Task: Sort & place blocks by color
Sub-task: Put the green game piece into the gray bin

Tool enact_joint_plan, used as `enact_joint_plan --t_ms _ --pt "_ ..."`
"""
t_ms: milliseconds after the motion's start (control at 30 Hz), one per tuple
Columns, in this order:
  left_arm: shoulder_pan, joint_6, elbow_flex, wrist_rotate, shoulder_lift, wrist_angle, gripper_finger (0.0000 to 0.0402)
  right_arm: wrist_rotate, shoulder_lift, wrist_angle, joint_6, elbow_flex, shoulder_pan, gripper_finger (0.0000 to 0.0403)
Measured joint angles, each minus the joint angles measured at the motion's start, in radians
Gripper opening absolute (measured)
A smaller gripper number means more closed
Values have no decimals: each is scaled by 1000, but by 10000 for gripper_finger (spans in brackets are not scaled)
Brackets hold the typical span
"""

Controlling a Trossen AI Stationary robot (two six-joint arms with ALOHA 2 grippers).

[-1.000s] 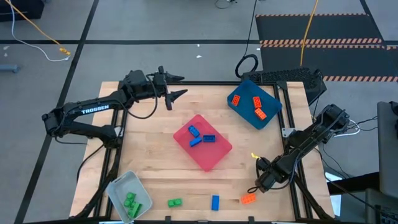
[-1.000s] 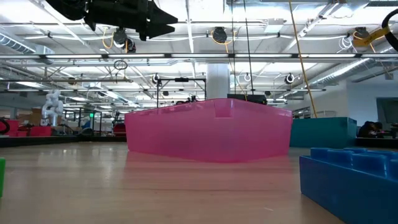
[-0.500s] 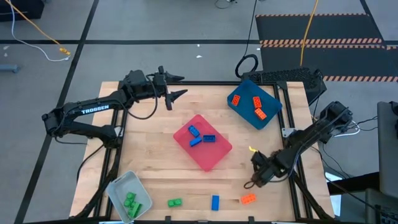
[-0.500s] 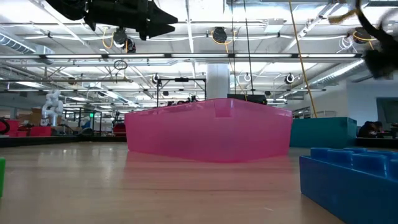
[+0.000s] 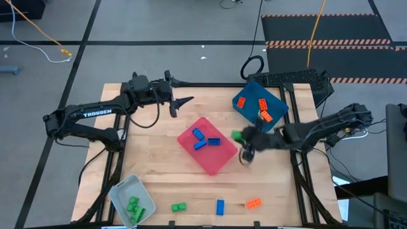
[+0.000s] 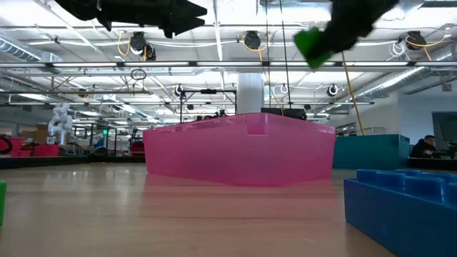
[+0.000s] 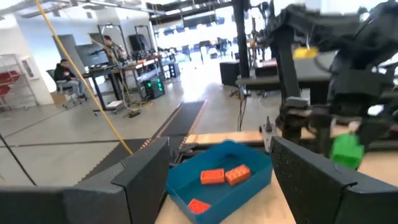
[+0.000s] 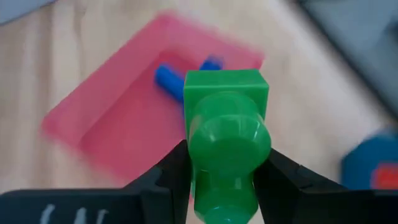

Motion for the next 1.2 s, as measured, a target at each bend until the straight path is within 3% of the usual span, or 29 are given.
enact_joint_plan --t_ms 200,333,700,967,1200 --pt "-19 -54 0 12 0 -6 278 -8 22 252 -364 0 -161 126" --pt "-49 -101 0 100 9 -2 278 -130 49 400 -475 0 -246 126" --pt "-150 -39 0 124 16 -4 278 -451 176 642 -477 0 -360 126" --pt "-181 -21 0 114 45 -30 278 -501 247 795 -499 -1 -370 126" --pt "-199 -1 -2 29 127 -6 278 -509 246 838 -535 0 -369 126"
